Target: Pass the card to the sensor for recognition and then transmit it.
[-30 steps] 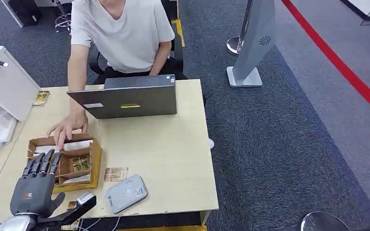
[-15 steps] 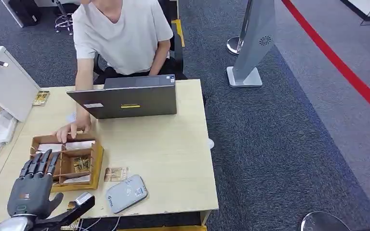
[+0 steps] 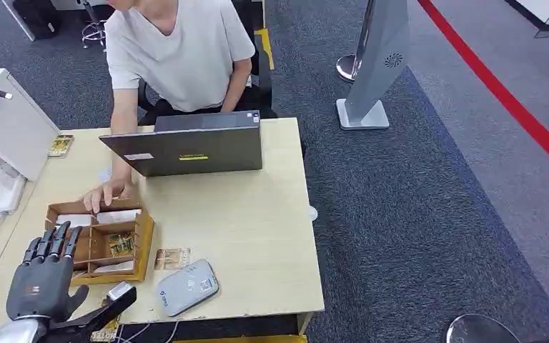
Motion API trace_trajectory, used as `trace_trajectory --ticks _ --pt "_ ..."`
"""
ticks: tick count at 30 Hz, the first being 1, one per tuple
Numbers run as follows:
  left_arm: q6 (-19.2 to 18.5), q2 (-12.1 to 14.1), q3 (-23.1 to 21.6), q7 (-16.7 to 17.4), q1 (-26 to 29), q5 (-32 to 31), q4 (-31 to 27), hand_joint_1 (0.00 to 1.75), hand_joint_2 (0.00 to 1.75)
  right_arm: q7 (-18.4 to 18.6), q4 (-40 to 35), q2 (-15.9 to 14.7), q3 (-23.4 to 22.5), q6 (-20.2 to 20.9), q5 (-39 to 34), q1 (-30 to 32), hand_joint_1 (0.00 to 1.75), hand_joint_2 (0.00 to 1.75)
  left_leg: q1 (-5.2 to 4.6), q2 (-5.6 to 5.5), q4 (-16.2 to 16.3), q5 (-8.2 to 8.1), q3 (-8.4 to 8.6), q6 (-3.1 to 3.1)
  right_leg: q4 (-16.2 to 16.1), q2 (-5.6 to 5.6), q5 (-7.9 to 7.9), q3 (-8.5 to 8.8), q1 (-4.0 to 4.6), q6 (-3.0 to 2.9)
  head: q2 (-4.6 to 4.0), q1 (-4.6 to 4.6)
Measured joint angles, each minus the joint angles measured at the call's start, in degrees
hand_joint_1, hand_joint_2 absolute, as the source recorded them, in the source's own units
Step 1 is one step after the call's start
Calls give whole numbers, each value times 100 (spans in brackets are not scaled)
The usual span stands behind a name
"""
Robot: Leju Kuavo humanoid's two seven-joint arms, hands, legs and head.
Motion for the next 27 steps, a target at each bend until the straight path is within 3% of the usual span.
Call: trace_trajectory --ticks 16,27 --pt "96 -153 13 63 -315 -243 542 0 175 0 0 0 107 6 0 -2 0 175 0 0 0 0 0 0 0 0 0 0 0 0 -2 -2" --pt "107 -238 15 70 -324 -249 577 0 175 7 0 0 131 4 0 -1 0 175 0 0 0 0 0 0 0 0 0 0 0 0 -2 0"
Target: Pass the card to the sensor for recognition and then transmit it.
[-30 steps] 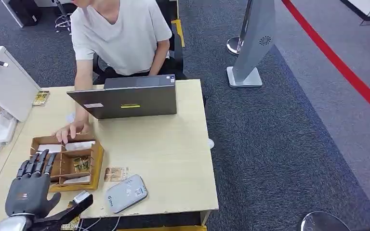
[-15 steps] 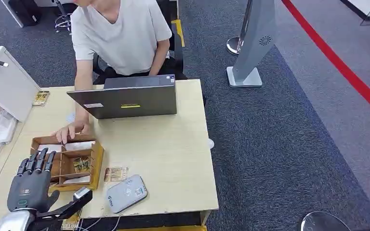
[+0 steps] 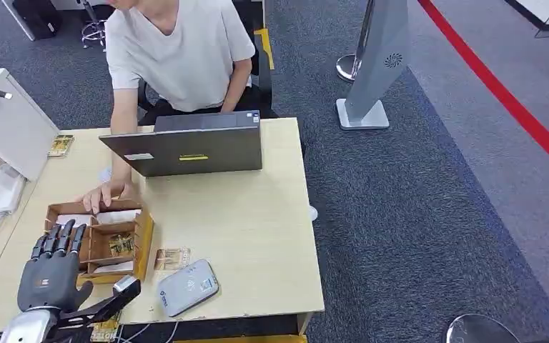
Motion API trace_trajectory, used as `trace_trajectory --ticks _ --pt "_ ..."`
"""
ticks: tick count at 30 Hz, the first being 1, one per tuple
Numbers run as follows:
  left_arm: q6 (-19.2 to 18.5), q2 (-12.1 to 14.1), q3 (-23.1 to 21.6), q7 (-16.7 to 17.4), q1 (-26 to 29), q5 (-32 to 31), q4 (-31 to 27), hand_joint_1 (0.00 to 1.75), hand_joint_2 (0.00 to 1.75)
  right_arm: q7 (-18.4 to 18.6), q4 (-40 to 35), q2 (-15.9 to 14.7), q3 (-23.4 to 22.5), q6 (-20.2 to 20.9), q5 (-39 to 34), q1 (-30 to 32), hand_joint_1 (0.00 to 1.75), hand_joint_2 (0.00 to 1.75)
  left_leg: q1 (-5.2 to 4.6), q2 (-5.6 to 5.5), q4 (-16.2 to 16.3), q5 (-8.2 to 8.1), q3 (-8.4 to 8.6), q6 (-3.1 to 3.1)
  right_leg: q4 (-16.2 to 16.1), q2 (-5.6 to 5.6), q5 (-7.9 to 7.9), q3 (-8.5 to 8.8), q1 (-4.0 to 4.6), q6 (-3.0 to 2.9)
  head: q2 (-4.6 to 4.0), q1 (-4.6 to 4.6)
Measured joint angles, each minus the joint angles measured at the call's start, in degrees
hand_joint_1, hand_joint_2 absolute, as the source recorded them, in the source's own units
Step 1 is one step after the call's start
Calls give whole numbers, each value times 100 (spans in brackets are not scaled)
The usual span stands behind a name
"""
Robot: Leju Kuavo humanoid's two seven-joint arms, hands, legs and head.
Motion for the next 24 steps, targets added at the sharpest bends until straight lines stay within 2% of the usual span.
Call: trace_trajectory --ticks 24 --pt "-39 -28 216 48 1 2 -2 0 175 20 0 0 7 2 0 0 0 175 0 0 0 0 0 0 0 0 0 0 0 0 0 0"
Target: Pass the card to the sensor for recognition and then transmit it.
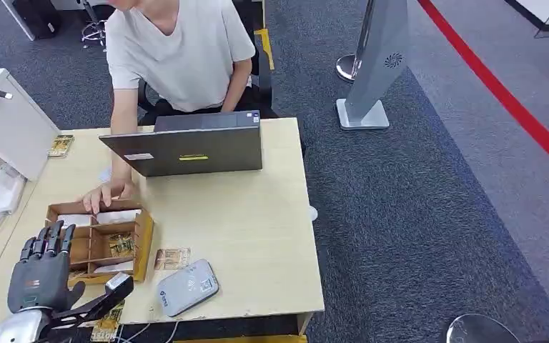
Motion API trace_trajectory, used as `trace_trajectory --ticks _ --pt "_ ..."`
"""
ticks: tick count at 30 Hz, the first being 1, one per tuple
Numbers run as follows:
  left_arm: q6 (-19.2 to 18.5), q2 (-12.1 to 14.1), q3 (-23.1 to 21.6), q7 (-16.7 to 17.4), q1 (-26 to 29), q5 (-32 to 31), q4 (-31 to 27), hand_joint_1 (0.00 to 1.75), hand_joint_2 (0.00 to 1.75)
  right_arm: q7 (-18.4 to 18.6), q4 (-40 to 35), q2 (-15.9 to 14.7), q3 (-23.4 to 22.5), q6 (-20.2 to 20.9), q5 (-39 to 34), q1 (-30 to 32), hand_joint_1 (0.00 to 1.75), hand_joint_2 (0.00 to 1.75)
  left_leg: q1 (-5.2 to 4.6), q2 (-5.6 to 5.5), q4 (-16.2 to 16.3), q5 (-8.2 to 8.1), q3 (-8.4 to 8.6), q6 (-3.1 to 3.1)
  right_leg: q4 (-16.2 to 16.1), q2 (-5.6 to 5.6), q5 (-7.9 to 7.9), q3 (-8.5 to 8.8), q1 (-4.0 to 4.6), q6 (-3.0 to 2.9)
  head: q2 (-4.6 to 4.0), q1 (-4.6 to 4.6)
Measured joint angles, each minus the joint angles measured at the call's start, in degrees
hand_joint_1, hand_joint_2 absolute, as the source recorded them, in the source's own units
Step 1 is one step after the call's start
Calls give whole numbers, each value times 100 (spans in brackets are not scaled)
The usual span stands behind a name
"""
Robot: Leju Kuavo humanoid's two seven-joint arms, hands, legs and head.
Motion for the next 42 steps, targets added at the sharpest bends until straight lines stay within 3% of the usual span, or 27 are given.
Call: trace_trajectory --ticks 42 --pt "-221 -181 310 85 -44 0 0 0 175 24 0 0 20 2 0 0 0 175 0 0 0 0 0 0 0 0 0 0 0 0 0 0"
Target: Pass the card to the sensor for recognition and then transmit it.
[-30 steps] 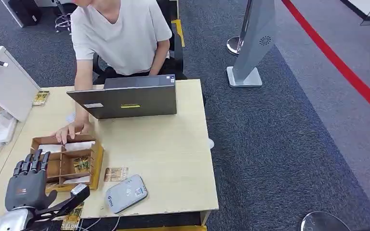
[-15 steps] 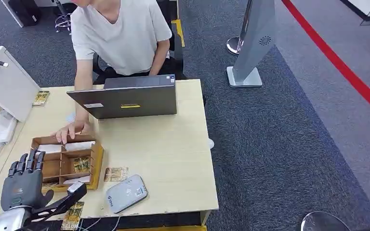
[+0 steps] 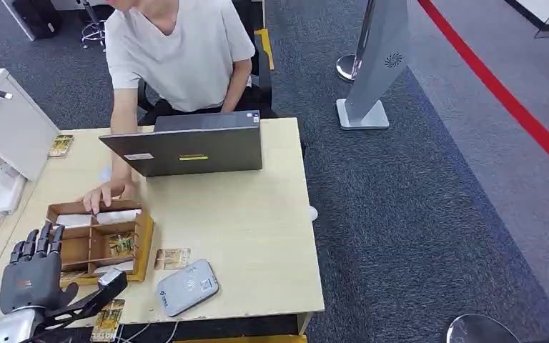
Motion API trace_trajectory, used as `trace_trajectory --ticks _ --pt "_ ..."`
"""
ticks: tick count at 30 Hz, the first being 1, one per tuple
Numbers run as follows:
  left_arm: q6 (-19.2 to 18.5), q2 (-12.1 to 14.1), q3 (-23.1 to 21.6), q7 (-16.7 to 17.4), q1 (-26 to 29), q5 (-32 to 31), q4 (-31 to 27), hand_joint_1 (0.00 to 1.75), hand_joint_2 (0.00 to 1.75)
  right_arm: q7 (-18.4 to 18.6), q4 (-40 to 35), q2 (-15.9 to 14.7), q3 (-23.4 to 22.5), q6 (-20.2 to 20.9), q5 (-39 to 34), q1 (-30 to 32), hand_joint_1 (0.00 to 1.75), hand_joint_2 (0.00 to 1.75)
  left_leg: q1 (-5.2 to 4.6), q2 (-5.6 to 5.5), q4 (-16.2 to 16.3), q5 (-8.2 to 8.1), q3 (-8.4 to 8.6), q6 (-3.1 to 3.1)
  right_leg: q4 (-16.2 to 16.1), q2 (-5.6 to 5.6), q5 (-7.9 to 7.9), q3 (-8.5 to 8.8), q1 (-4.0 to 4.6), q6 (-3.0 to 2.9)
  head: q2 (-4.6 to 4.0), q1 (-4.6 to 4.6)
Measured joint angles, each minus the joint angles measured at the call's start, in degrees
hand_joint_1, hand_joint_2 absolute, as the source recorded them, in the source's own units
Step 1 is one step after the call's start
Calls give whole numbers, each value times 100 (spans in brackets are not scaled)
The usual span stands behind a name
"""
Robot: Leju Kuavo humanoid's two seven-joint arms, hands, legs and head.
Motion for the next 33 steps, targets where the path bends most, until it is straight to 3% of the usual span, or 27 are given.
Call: trace_trajectory --ticks 33 --pt "-90 -87 20 26 -14 -11 0 0 175 -2 -2 0 35 -2 0 0 0 175 0 0 0 3 0 -1 0 0 1 1 0 -1 0 0"
